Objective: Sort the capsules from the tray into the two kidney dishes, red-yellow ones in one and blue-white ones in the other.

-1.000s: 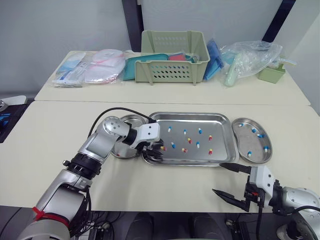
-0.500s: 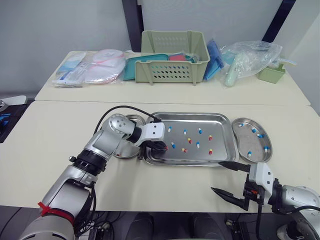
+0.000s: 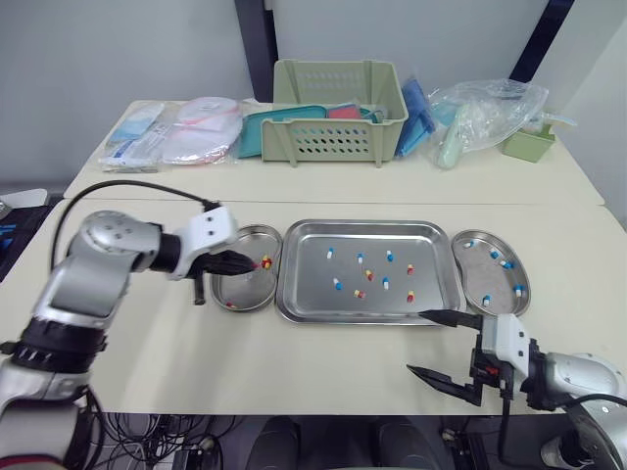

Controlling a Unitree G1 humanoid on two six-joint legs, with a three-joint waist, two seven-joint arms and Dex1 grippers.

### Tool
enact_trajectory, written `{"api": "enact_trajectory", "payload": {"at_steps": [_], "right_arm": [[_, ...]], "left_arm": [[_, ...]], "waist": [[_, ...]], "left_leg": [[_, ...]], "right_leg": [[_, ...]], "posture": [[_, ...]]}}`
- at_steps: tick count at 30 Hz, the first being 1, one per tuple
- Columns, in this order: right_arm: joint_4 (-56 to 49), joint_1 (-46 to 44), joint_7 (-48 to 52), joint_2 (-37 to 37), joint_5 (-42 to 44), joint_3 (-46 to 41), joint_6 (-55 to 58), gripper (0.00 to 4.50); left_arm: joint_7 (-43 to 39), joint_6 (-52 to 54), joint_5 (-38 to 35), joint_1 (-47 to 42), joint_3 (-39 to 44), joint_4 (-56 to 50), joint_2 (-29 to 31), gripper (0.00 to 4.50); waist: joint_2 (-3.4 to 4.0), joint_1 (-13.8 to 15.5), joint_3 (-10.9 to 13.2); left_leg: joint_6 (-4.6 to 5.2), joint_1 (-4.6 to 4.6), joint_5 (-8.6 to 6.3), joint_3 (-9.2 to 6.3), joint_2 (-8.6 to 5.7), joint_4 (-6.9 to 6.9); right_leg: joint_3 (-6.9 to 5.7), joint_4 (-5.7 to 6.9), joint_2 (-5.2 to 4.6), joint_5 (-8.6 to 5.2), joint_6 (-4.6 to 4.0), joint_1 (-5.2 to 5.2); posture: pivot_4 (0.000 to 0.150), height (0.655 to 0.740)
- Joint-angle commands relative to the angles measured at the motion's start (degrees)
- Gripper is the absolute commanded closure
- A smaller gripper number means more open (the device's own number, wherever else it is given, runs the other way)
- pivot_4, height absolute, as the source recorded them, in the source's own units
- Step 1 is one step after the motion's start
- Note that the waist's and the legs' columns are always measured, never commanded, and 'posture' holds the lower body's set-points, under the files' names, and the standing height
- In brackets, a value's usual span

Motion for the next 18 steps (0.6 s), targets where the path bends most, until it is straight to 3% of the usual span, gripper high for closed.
{"api": "enact_trajectory", "payload": {"at_steps": [1,7,8,10,18], "right_arm": [[0.2,-1.9,1.0,0.2,-0.1,1.3,-1.3,0.0],[1.5,-3.5,1.3,0.3,-0.2,2.0,-1.5,0.0],[1.7,-3.6,1.3,0.3,-0.2,2.0,-1.6,0.0],[2.0,-3.7,1.3,0.2,-0.2,2.0,-1.8,0.0],[2.8,-3.8,1.3,0.2,-0.3,1.9,-2.4,0.0]], "left_arm": [[3.3,0.6,-0.5,2.0,3.5,-1.1,1.0,4.46],[7.1,2.7,-2.9,3.4,4.8,-2.3,-0.8,4.46],[7.5,3.0,-3.5,3.3,5.0,-2.3,-0.9,4.07],[7.5,3.7,-4.5,3.2,5.2,-2.6,-0.9,3.71],[9.8,2.7,-5.6,2.3,5.2,-1.6,-1.2,1.14]], "waist": [[0.0,0.3,0.0],[-0.04,0.7,0.0],[-0.04,0.6,0.0],[-0.04,0.6,0.0],[-0.04,0.6,0.0]], "left_leg": [[0.0,0.0,0.0,0.0,0.0,0.01],[0.0,-0.03,0.0,0.0,-0.01,0.01],[0.0,-0.03,0.0,0.01,-0.01,0.01],[0.0,-0.03,0.0,0.0,0.0,0.01],[0.0,-0.02,0.0,0.0,0.0,0.01]], "right_leg": [[0.0,-0.01,-0.01,0.0,0.0,0.0],[-0.01,-0.02,-0.02,0.0,0.0,-0.01],[0.0,-0.01,-0.01,0.0,0.0,-0.01],[-0.01,0.0,-0.01,0.0,0.0,-0.02],[0.0,0.02,0.0,0.0,0.0,-0.03]], "posture": [[0.15,0.74],[0.15,0.74],[0.15,0.74],[0.15,0.74],[0.15,0.74]]}}
